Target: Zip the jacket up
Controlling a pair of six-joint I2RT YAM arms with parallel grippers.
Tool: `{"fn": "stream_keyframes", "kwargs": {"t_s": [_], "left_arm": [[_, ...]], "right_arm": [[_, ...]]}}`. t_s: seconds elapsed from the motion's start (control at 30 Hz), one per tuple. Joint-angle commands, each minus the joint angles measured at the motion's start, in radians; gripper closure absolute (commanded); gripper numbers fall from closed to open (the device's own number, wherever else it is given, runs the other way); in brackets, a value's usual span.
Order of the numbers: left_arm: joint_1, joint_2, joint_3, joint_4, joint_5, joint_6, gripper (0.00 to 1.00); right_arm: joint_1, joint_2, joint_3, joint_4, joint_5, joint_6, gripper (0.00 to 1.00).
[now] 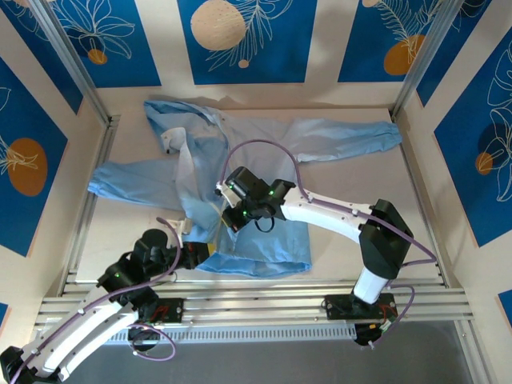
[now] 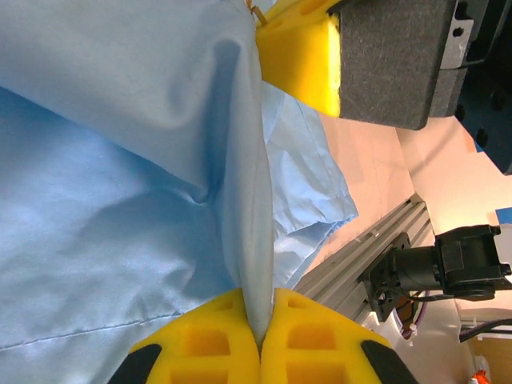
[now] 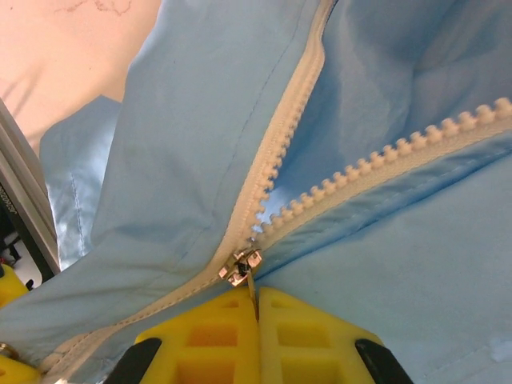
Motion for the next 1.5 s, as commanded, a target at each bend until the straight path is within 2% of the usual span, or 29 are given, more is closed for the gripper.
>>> {"fn": "stream_keyframes", "kwargs": {"t_s": [0.0,1.47], "left_arm": [[-0.004,-0.011,-0.007,-0.051,0.052,-0.005,1.0],[-0.004,-0.044,0.01,-0.14,0.011,-0.005,1.0]], "right_arm": [[-0.047,0.012,0.041,0.012,0.064,0.004,1.0],[-0.23,0.168,0.213,0.0,-0.004,-0.086,1.0]]}}
